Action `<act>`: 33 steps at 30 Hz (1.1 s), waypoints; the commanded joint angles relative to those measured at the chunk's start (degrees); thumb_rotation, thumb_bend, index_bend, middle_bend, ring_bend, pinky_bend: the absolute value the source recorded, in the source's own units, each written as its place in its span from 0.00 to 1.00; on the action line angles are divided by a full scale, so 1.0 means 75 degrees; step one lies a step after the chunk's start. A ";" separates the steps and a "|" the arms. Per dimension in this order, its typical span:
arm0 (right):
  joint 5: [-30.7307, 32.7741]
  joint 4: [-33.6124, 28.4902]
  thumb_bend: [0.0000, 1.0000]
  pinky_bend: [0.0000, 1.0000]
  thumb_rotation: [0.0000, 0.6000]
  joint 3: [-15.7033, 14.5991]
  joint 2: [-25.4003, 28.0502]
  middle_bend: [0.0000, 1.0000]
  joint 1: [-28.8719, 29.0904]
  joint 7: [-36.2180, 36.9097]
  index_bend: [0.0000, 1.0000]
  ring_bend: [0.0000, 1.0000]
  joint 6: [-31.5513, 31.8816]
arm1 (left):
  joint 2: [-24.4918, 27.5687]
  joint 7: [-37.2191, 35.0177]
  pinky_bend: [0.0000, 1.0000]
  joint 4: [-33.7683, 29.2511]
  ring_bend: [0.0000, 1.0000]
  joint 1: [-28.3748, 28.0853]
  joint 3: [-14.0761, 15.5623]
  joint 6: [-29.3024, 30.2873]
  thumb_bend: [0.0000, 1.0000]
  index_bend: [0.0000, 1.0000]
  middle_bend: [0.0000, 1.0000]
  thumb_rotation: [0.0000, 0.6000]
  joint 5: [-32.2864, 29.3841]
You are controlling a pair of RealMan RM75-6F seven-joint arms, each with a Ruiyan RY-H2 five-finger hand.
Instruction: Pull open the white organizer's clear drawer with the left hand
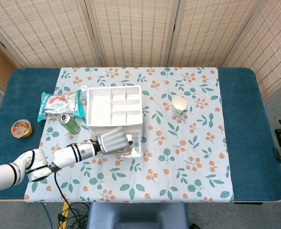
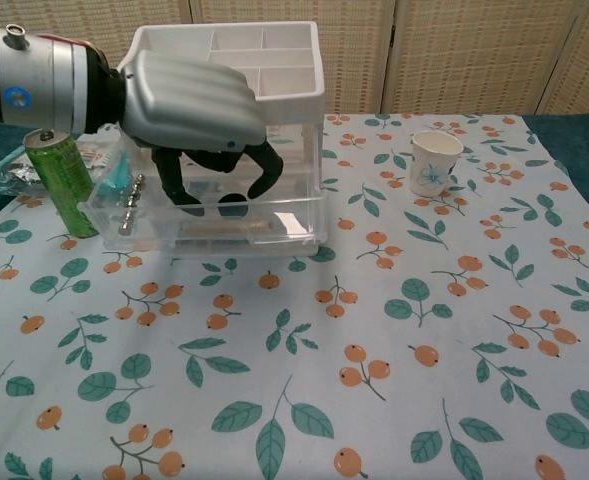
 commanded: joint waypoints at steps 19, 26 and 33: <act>0.0040 -0.0051 0.37 0.16 1.00 0.0023 0.0031 0.14 -0.0054 -0.0054 0.08 0.12 0.0062 | -0.0111 -0.0113 1.00 0.0140 1.00 0.0014 0.0106 0.0092 0.22 0.47 0.98 1.00 0.0063; 0.0028 -0.0081 0.37 0.16 1.00 0.0019 0.0058 0.14 -0.0074 -0.0019 0.08 0.12 0.0069 | -0.0122 -0.0058 1.00 0.0134 1.00 0.0022 0.0129 0.0141 0.24 0.47 0.98 1.00 0.0105; 0.0018 -0.0079 0.37 0.16 1.00 0.0022 0.0061 0.14 -0.0084 -0.0053 0.08 0.12 0.0093 | -0.0108 -0.0007 1.00 0.0080 1.00 0.0035 0.0159 0.0110 0.24 0.47 0.98 1.00 0.0089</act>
